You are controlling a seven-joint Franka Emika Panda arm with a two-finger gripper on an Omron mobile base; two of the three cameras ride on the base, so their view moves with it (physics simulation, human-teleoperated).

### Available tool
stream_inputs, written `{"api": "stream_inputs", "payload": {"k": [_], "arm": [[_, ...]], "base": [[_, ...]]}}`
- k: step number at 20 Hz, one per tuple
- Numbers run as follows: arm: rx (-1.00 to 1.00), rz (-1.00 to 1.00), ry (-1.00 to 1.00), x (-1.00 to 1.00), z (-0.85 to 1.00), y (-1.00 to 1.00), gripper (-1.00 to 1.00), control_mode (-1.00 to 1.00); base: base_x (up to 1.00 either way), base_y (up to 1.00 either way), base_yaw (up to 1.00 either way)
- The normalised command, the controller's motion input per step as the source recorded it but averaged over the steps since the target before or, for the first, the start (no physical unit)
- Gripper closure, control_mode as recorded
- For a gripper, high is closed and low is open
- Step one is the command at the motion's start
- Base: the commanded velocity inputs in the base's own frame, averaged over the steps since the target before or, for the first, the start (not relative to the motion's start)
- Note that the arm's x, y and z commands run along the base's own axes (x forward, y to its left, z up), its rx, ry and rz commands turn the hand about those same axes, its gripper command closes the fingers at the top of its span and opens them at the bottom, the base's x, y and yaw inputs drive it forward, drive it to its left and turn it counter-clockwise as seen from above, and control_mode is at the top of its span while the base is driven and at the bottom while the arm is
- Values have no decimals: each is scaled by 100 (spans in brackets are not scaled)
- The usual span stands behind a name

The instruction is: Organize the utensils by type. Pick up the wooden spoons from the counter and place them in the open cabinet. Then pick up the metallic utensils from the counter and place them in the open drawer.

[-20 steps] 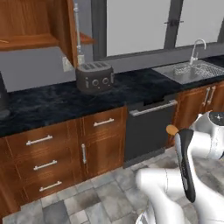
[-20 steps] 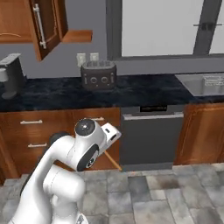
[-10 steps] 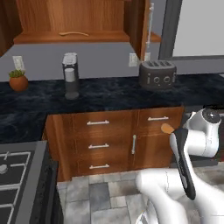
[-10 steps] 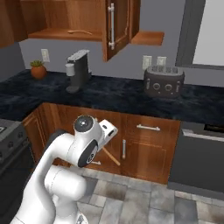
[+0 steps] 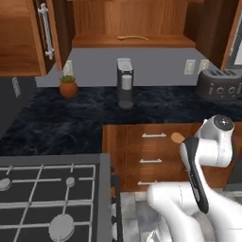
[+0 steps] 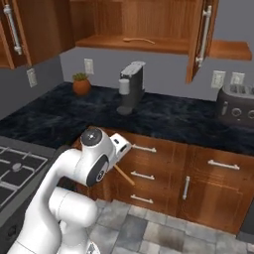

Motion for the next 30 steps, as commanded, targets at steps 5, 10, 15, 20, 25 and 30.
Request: {"api": "stream_inputs", "payload": {"k": [5, 10, 15, 20, 25, 30], "arm": [[0, 0, 0, 0, 0, 0, 100, 100], [0, 0, 0, 0, 0, 0, 100, 100], [0, 0, 0, 0, 0, 0, 100, 100], [0, 0, 0, 0, 0, 0, 100, 100], [0, 0, 0, 0, 0, 0, 100, 100], [0, 0, 0, 0, 0, 0, 100, 100]], "base": [[74, 6, 44], [73, -4, 38], [88, -6, 13], [89, -8, 0], [69, -15, -1], [0, -35, 2]]}}
